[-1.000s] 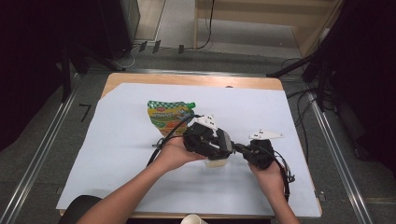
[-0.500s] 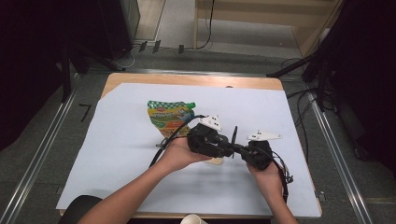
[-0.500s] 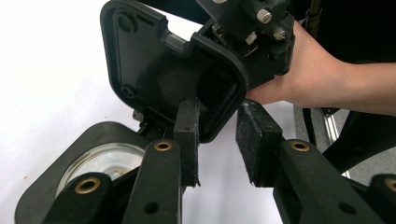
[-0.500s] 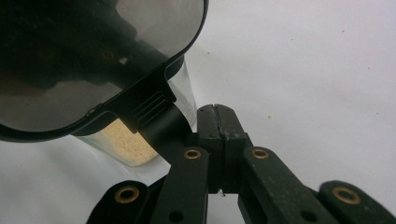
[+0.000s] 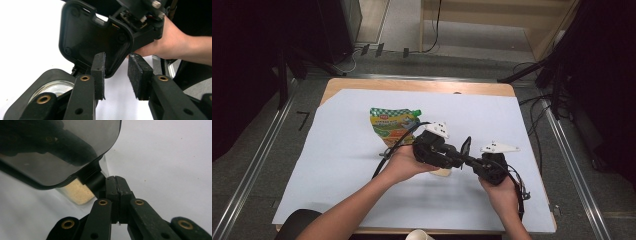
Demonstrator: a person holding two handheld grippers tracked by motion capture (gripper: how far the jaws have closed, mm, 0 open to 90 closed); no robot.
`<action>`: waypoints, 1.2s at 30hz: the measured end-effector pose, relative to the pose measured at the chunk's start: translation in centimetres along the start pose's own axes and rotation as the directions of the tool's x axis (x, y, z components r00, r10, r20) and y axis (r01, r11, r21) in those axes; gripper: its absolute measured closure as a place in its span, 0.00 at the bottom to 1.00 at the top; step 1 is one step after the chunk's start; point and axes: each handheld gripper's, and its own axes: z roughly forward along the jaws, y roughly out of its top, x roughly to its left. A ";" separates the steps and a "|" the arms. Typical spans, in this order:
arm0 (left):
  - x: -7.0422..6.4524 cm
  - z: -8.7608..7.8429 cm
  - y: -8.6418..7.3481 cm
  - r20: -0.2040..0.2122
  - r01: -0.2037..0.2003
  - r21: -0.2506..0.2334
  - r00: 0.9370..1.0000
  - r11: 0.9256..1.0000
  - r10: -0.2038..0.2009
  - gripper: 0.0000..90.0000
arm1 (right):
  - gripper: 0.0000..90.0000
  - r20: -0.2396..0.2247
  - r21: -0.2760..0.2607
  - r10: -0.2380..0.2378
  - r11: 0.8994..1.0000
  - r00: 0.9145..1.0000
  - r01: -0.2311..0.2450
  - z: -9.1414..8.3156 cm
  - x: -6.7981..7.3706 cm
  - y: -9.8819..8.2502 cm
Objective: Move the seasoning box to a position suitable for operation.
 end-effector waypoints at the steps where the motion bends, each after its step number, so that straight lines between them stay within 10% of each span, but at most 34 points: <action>1: 0.0 -0.2 0.0 0.001 0.003 -0.001 1.000 1.000 -0.003 0.72 | 1.00 -0.002 -0.002 0.004 1.000 1.000 -0.004 -0.2 0.1 0.0; 15: 1.6 -4.7 -2.2 -0.090 0.048 -0.026 0.995 0.999 -0.050 0.52 | 1.00 -0.061 0.045 -0.030 0.998 0.998 0.033 0.1 1.6 -1.4; 29: 2.2 -7.8 -4.4 -0.158 0.047 -0.057 0.986 0.997 -0.055 0.61 | 1.00 -0.043 0.033 0.018 0.999 0.999 -0.016 1.4 -1.2 -0.6; 36: 2.7 -9.3 -5.4 -0.165 0.054 -0.099 0.984 0.994 -0.069 0.72 | 1.00 -0.049 0.020 0.027 0.999 0.998 -0.026 0.3 -0.3 -0.4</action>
